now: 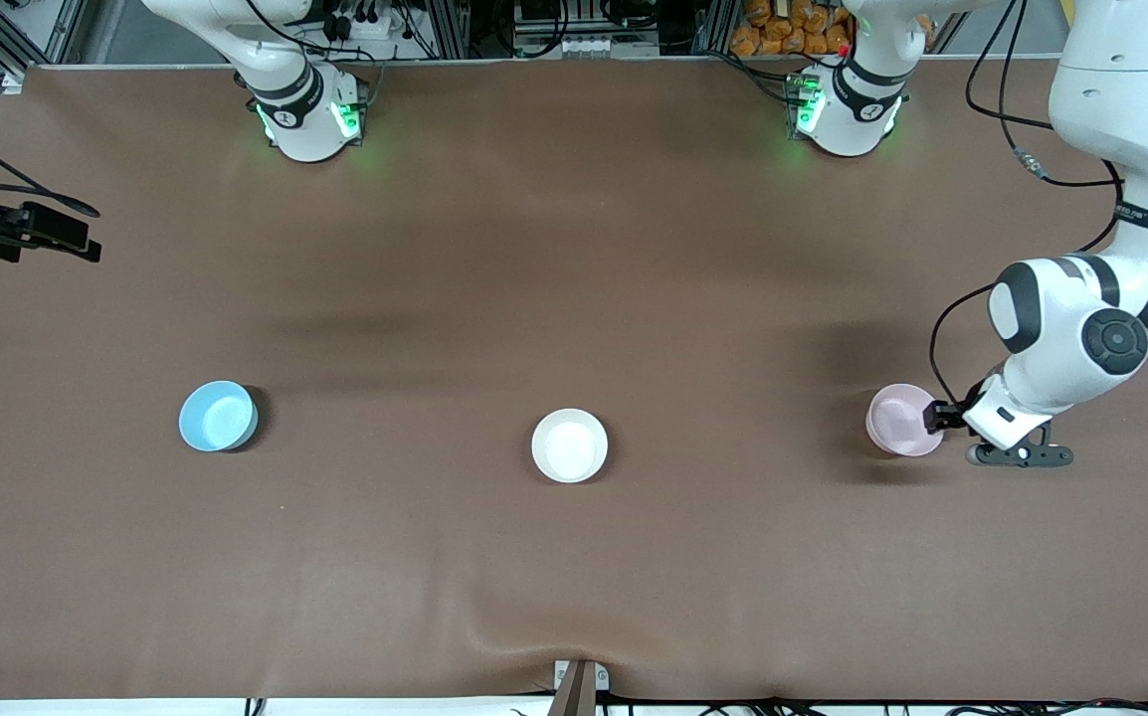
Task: Stack pink and blue bowls on white bowl
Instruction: 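Lower the left gripper and grasp the pink bowl's rim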
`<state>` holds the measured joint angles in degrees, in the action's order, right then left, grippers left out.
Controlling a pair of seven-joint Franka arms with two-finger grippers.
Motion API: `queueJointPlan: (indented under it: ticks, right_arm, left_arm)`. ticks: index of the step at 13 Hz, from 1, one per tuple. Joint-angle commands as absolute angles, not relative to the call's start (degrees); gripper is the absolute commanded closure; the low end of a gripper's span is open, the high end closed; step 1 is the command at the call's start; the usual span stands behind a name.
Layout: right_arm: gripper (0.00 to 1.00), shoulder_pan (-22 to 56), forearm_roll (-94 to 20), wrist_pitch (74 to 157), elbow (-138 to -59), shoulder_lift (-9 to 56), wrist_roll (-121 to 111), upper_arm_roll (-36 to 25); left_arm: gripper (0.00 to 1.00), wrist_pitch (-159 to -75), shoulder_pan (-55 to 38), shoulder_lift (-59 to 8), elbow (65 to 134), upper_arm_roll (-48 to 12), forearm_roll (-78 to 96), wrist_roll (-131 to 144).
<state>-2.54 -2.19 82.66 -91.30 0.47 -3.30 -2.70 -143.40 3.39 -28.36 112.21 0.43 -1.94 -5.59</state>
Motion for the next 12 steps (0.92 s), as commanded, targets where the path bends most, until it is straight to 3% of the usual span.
queueJointPlan:
  ticks: [1,7,12]
  right_arm:
    - [0.0,-2.8,-2.1,82.4,-91.3,0.4,-2.7,-2.5]
    - [0.0,-2.7,-2.1,82.4,-91.5,0.4,-2.6,-2.5]
    - [0.0,-2.5,-2.1,82.4,-91.8,0.9,-2.7,-2.5]
  left_arm:
    - [0.46,-144.2,3.2,-29.4,111.5,0.5,-3.1,-6.3]
    - [1.0,-144.2,4.0,-29.4,111.4,0.4,-2.7,-8.7]
    - [1.0,-143.9,3.2,-29.4,110.0,0.0,-2.1,-8.5]
